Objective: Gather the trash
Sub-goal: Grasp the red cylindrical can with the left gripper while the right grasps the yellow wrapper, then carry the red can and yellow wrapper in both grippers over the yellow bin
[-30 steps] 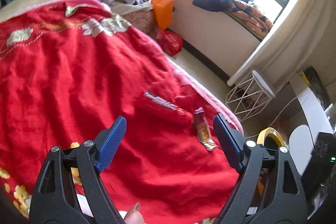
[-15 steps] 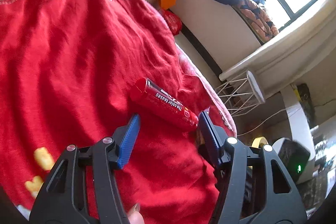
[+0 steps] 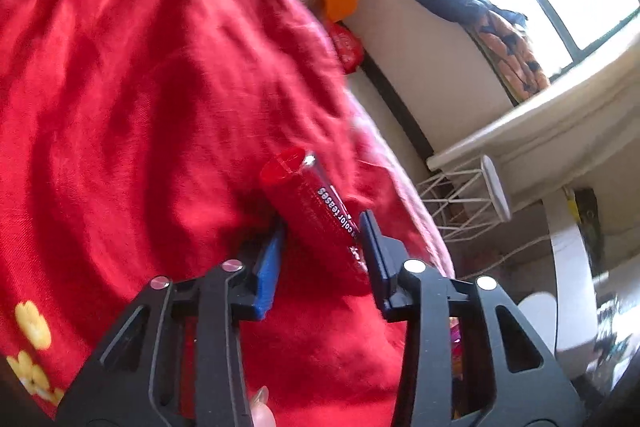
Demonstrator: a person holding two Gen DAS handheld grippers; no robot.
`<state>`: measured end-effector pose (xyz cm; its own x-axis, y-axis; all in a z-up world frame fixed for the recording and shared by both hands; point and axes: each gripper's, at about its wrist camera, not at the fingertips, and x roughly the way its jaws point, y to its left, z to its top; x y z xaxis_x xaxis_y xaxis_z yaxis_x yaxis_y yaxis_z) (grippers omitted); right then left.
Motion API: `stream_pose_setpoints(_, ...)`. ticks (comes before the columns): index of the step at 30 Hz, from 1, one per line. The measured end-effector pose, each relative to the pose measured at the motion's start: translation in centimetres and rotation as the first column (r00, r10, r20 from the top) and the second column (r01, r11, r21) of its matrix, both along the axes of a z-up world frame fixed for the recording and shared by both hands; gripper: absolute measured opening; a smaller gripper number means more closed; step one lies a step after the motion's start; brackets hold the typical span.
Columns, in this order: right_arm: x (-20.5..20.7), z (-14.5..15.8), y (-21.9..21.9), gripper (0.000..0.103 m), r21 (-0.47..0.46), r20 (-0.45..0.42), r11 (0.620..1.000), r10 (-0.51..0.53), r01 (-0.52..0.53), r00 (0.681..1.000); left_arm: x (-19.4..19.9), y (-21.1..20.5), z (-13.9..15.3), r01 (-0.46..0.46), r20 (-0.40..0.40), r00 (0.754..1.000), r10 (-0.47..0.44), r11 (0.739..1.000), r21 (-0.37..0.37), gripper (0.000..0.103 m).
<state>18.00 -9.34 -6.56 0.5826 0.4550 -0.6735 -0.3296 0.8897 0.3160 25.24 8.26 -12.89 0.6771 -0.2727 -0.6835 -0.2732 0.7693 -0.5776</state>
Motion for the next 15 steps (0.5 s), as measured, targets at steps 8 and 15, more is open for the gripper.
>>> stream_pose_setpoints(8, -0.9, 2.7, -3.9, 0.012, 0.049, 0.058, 0.995, -0.085, 0.082, 0.995, -2.0, -4.8, 3.7, 0.152, 0.086, 0.983, -0.162, 0.983, 0.107, 0.024)
stream_pose_setpoints(15, -1.9, 4.1, -7.6, 0.012, 0.089, 0.072, 0.983, -0.168, 0.162, 0.983, -3.6, -9.4, 6.0, 0.263, 0.134, 0.949, -0.285, 0.951, 0.16, 0.023)
